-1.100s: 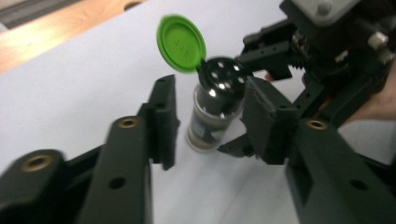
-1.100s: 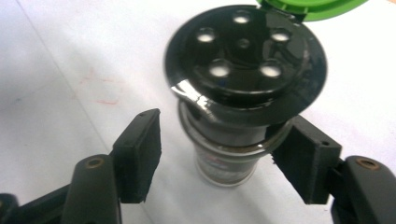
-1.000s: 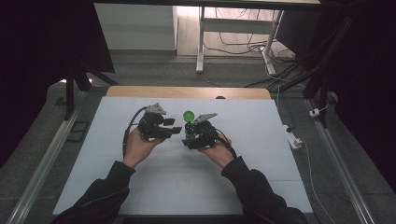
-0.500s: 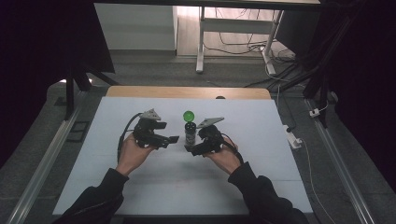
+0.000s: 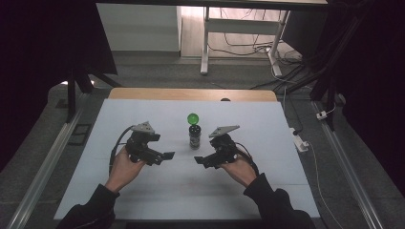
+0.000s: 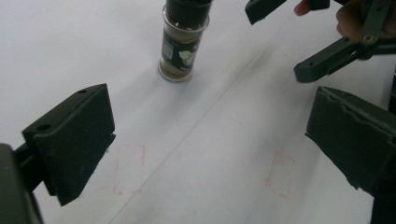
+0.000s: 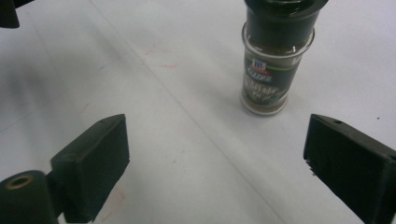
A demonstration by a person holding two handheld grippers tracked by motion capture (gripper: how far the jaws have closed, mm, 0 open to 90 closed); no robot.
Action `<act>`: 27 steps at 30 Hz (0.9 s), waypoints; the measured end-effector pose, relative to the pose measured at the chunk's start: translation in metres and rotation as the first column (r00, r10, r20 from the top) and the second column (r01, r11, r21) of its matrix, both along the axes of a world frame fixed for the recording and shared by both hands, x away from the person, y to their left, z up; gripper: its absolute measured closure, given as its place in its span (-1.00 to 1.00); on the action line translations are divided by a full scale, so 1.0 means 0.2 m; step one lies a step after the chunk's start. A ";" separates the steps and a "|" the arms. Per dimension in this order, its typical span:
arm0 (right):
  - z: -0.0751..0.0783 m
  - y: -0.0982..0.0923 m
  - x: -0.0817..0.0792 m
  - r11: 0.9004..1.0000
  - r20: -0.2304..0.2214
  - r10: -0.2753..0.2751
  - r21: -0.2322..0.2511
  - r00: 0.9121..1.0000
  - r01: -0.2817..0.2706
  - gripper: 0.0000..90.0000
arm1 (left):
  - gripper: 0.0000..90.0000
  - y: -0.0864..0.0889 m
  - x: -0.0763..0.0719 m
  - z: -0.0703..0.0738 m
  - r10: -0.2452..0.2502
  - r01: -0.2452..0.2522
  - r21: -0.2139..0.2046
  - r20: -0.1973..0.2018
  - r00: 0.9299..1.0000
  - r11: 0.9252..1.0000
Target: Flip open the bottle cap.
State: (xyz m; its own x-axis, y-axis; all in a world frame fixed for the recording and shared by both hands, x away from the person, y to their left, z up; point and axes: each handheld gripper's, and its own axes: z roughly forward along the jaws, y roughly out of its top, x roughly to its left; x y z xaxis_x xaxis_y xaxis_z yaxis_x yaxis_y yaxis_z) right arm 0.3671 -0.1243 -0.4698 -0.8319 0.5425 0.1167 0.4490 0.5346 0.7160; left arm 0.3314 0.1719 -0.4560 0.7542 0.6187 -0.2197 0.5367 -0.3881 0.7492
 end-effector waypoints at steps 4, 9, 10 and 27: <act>0.02 -0.03 -0.04 1.000 0.000 0.009 0.007 1.000 -0.009 -0.94 | -1.00 0.02 -0.05 0.00 -0.001 0.001 0.007 0.004 1.000 1.000; 0.04 -0.09 -0.09 1.000 0.016 0.000 0.009 1.000 0.000 -1.00 | -1.00 0.07 -0.13 0.00 0.002 -0.002 0.016 0.009 1.000 1.000; 0.04 -0.11 -0.10 1.000 0.022 -0.003 0.011 1.000 0.003 -1.00 | -1.00 0.08 -0.14 0.00 0.003 -0.003 0.015 0.010 1.000 1.000; 0.09 -0.39 -0.31 0.995 0.085 -0.098 0.019 0.992 0.097 -1.00 | -1.00 0.35 -0.40 -0.02 0.115 -0.115 -0.058 -0.006 0.993 0.992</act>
